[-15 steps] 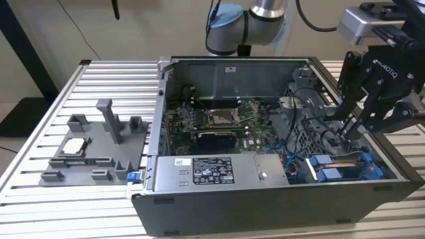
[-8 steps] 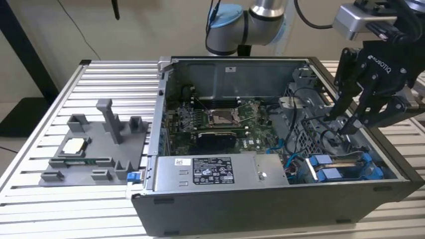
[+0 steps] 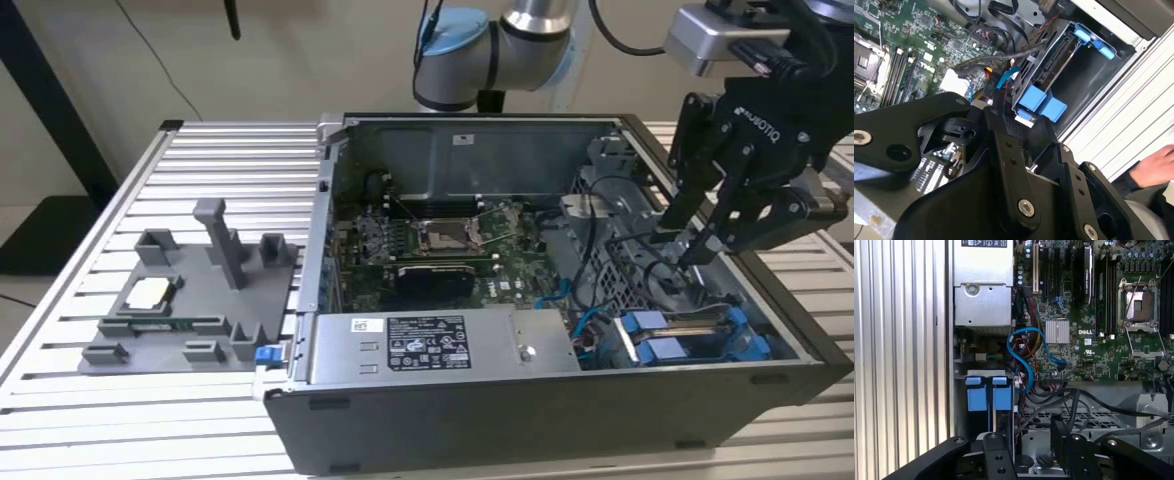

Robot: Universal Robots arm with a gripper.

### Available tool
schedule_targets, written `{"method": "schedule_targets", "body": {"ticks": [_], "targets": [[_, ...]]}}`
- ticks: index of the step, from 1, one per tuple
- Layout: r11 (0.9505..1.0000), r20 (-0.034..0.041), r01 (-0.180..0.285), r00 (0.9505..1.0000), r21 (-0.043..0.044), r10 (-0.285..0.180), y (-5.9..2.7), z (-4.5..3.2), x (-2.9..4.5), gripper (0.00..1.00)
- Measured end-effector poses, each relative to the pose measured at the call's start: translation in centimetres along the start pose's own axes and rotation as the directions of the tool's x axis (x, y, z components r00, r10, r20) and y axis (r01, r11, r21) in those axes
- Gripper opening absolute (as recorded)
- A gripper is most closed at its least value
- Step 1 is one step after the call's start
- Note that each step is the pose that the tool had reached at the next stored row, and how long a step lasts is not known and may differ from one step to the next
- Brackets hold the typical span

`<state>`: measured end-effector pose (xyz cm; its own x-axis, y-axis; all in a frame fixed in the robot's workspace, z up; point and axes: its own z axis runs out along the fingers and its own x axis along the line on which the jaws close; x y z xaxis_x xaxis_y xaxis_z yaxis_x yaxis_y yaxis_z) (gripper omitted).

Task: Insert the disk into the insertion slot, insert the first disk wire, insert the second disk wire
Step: 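Insert the first disk wire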

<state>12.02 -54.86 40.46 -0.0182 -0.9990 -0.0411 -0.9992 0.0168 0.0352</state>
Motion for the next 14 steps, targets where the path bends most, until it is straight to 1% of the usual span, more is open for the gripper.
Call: {"method": "schedule_targets", "body": {"ticks": [5,7,9,14], "targets": [[1.0,0.0033,0.0,1.0,0.0016,0.0,-0.01,0.35,-0.44,0.47],[1.0,0.0062,0.0,1.0,0.0019,0.0,-0.01,0.52,-0.57,0.47],[1.0,0.0102,0.001,0.9999,0.0021,-0.001,-0.01,0.69,-0.63,0.47],[1.0,0.0275,0.004,0.9996,0.002,-0.004,-0.02,0.95,-0.7,0.47]]}}
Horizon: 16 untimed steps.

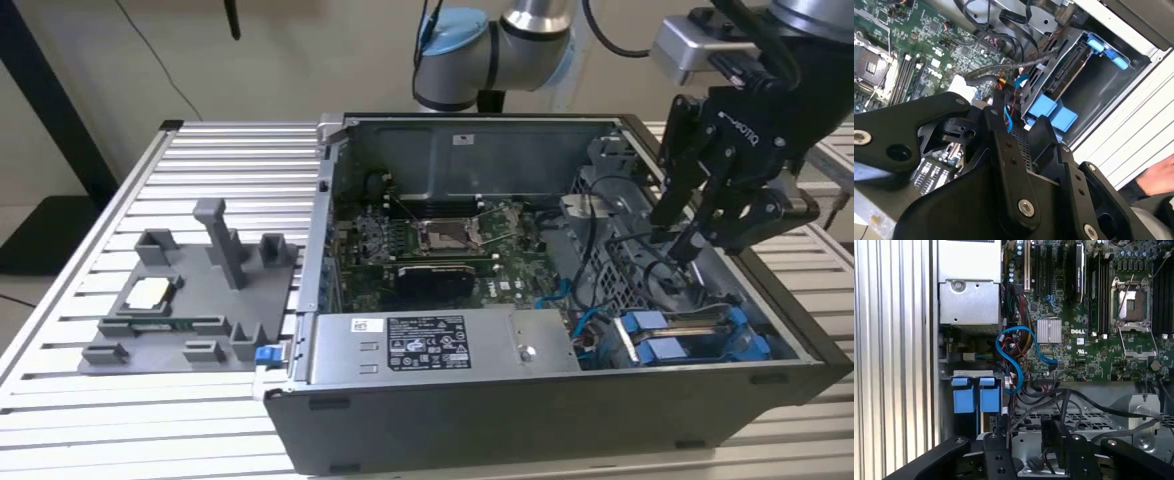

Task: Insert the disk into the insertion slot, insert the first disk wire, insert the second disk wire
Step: 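Insert the first disk wire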

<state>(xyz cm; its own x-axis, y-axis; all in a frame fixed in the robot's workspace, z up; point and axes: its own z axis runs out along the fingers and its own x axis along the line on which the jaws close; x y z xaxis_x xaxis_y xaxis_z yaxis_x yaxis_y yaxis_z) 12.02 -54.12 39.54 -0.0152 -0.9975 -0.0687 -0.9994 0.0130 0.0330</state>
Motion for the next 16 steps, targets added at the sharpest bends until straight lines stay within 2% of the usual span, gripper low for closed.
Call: {"method": "schedule_targets", "body": {"ticks": [5,9,10,11,13,14,16], "targets": [[1.0,0.0134,0.005,0.9999,0.002,-0.006,-0.01,0.32,-0.02,0.47],[0.9998,0.0291,0.018,0.9994,0.0093,-0.018,-0.02,0.49,-0.01,0.47],[0.9997,0.0329,0.022,0.9992,0.012,-0.022,-0.02,0.51,-0.01,0.44],[0.9996,0.0363,0.024,0.999,0.0145,-0.025,-0.02,0.53,-0.01,0.38],[0.9994,0.0446,0.028,0.9986,0.0191,-0.029,-0.02,0.57,-0.01,0.38],[0.9993,0.0496,0.03,0.9983,0.0215,-0.031,-0.02,0.6,0.0,0.31],[0.9992,0.059,0.032,0.9977,0.0259,-0.033,-0.03,0.68,0.0,0.31]]}}
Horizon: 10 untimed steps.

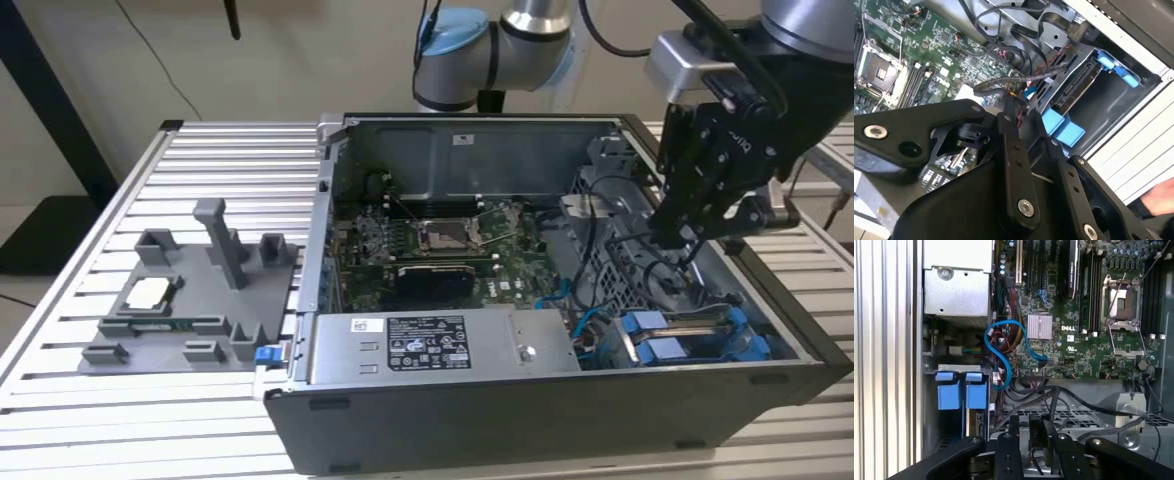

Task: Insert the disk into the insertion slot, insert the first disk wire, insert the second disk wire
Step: 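Insert the first disk wire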

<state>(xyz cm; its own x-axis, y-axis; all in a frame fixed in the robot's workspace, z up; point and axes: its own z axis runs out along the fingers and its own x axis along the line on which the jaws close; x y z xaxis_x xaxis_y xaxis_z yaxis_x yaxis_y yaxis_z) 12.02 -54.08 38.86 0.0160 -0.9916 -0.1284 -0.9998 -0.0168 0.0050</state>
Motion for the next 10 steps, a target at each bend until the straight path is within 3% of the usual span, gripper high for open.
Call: {"method": "schedule_targets", "body": {"ticks": [2,4,5,10], "targets": [[1.0,0.0072,0.001,1.0,0.0021,-0.001,0.0,0.06,0.0,0.31],[1.0,0.0074,0.001,1.0,0.0022,-0.001,0.0,0.06,0.0,0.29],[1.0,0.0074,0.001,1.0,0.0022,-0.001,0.0,0.06,0.0,0.22],[1.0,0.0074,0.001,1.0,0.0023,-0.001,0.0,0.07,0.01,0.19]]}}
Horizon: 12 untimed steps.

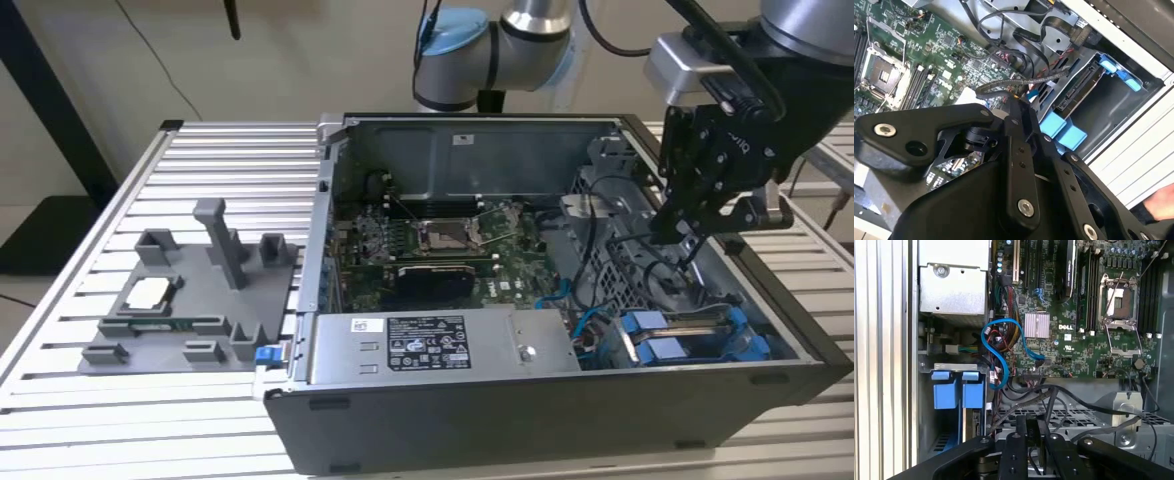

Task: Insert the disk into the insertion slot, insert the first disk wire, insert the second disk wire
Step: 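Insert the first disk wire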

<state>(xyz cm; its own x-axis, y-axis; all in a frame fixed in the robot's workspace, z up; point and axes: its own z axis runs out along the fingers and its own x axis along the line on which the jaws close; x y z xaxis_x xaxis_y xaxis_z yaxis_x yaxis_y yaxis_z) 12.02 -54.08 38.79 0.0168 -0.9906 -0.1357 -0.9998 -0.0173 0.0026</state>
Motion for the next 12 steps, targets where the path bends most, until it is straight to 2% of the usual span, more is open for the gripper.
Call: {"method": "schedule_targets", "body": {"ticks": [12], "targets": [[1.0,0.0004,0.0,1.0,0.0,0.0,-0.17,0.06,0.03,0.19]]}}
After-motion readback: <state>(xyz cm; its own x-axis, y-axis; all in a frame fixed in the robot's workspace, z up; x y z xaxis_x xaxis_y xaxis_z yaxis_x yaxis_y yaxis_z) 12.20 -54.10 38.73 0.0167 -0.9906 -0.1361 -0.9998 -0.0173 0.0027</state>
